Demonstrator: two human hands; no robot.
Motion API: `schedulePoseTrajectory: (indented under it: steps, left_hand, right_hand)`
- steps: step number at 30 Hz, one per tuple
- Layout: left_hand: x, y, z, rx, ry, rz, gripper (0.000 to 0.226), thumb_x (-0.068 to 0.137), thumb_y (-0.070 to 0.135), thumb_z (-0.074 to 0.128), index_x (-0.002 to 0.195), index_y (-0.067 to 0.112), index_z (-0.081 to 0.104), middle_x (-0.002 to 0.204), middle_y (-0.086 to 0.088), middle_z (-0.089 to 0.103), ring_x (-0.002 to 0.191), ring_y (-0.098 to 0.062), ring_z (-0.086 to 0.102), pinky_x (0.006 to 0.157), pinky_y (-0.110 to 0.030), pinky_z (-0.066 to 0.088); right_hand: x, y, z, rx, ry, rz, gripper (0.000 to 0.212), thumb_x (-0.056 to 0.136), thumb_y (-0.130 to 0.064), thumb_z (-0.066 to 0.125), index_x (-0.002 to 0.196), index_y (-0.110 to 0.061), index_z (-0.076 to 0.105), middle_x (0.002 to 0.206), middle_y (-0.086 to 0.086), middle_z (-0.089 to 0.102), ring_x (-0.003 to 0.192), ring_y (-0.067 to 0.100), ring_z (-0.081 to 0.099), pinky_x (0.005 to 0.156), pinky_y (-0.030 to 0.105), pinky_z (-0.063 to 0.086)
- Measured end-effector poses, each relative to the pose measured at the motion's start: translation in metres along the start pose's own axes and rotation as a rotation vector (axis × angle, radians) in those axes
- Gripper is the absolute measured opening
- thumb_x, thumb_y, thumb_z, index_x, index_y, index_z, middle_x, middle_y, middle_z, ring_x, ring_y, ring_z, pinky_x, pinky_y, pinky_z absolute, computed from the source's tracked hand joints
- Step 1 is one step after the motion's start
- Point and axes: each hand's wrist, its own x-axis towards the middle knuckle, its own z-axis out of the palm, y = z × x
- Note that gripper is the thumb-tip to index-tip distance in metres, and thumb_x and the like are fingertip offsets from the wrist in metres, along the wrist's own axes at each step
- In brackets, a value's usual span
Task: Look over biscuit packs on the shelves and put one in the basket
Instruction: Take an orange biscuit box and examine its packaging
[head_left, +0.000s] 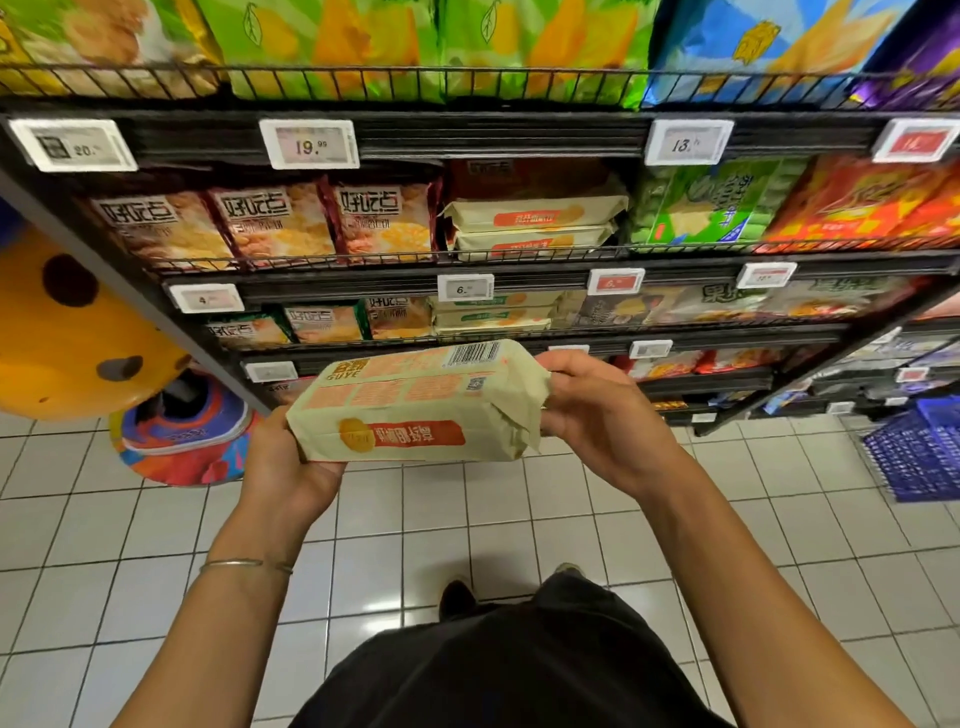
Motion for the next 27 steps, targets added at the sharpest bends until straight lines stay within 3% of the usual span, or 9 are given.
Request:
schedulePoseTrajectory:
  steps: [3, 6, 11, 17, 20, 22, 25, 27]
  left_hand:
    - [0.001, -0.003, -0.002, -0.002, 0.024, -0.052, 0.041, 0.107, 0.017, 0.040, 0.136, 0.008, 0.066, 0.125, -0.017, 0.075, 0.110, -0.032, 0.074, 0.083, -0.043, 0.065]
    - [0.004, -0.004, -0.004, 0.010, 0.032, -0.094, 0.040, 0.108, 0.019, 0.039, 0.135, 0.008, 0.067, 0.123, -0.017, 0.075, 0.106, -0.032, 0.075, 0.081, -0.044, 0.065]
    - [0.011, -0.009, -0.008, 0.032, 0.006, -0.142, 0.042, 0.110, 0.025, 0.037, 0.139, 0.008, 0.063, 0.127, -0.019, 0.073, 0.115, -0.036, 0.072, 0.091, -0.050, 0.060]
    - [0.011, -0.014, -0.009, 0.007, -0.008, -0.170, 0.040, 0.110, 0.026, 0.041, 0.138, 0.009, 0.064, 0.128, -0.020, 0.073, 0.113, -0.038, 0.073, 0.089, -0.051, 0.062]
    - [0.001, -0.009, 0.000, -0.047, -0.024, -0.073, 0.036, 0.110, 0.021, 0.041, 0.132, 0.010, 0.068, 0.122, -0.018, 0.076, 0.106, -0.034, 0.076, 0.079, -0.046, 0.066]
    - [-0.013, -0.005, 0.013, -0.006, -0.086, 0.060, 0.029, 0.109, 0.019, 0.046, 0.123, 0.008, 0.068, 0.118, -0.015, 0.077, 0.104, -0.031, 0.077, 0.074, -0.043, 0.066]
    - [-0.041, -0.006, 0.043, 0.242, -0.196, 0.365, 0.030, 0.101, 0.024, 0.052, 0.121, 0.004, 0.064, 0.110, -0.004, 0.077, 0.103, -0.024, 0.074, 0.075, -0.039, 0.062]
    - [-0.061, -0.010, 0.062, 0.445, -0.256, 0.563, 0.033, 0.098, 0.034, 0.052, 0.117, 0.013, 0.067, 0.104, 0.002, 0.074, 0.100, -0.024, 0.072, 0.077, -0.045, 0.059]
  right_hand:
    - [-0.002, -0.001, 0.001, -0.105, 0.009, 0.038, 0.006, 0.099, 0.000, 0.059, 0.098, -0.003, 0.064, 0.091, 0.007, 0.070, 0.088, 0.018, 0.072, 0.071, 0.026, 0.060]
    - [-0.004, 0.000, 0.002, -0.153, 0.016, 0.052, 0.009, 0.100, 0.000, 0.059, 0.092, -0.004, 0.062, 0.083, 0.003, 0.070, 0.077, 0.011, 0.071, 0.063, 0.021, 0.059]
    - [-0.004, 0.003, 0.004, -0.137, 0.021, 0.050, 0.009, 0.099, -0.002, 0.061, 0.090, -0.002, 0.061, 0.087, 0.007, 0.071, 0.080, 0.015, 0.073, 0.063, 0.022, 0.059]
    - [-0.002, 0.005, 0.000, -0.131, 0.029, 0.043, 0.012, 0.102, -0.009, 0.060, 0.091, -0.007, 0.064, 0.094, 0.007, 0.072, 0.091, 0.019, 0.073, 0.070, 0.029, 0.062]
    - [-0.003, 0.009, -0.009, -0.099, 0.035, 0.030, 0.015, 0.098, -0.024, 0.064, 0.100, -0.009, 0.064, 0.105, 0.010, 0.073, 0.101, 0.023, 0.072, 0.076, 0.032, 0.061]
    - [-0.004, 0.017, -0.017, -0.027, 0.063, 0.042, 0.044, 0.095, -0.033, 0.065, 0.123, 0.000, 0.058, 0.130, 0.022, 0.066, 0.118, 0.033, 0.066, 0.088, 0.041, 0.057]
    - [-0.006, 0.033, -0.025, 0.216, 0.037, 0.103, 0.082, 0.092, -0.048, 0.074, 0.152, -0.002, 0.042, 0.150, 0.025, 0.052, 0.134, 0.041, 0.055, 0.110, 0.053, 0.043]
    - [-0.006, 0.041, -0.026, 0.336, 0.032, 0.123, 0.084, 0.088, -0.056, 0.076, 0.153, -0.010, 0.048, 0.149, 0.022, 0.054, 0.131, 0.038, 0.056, 0.115, 0.054, 0.039]
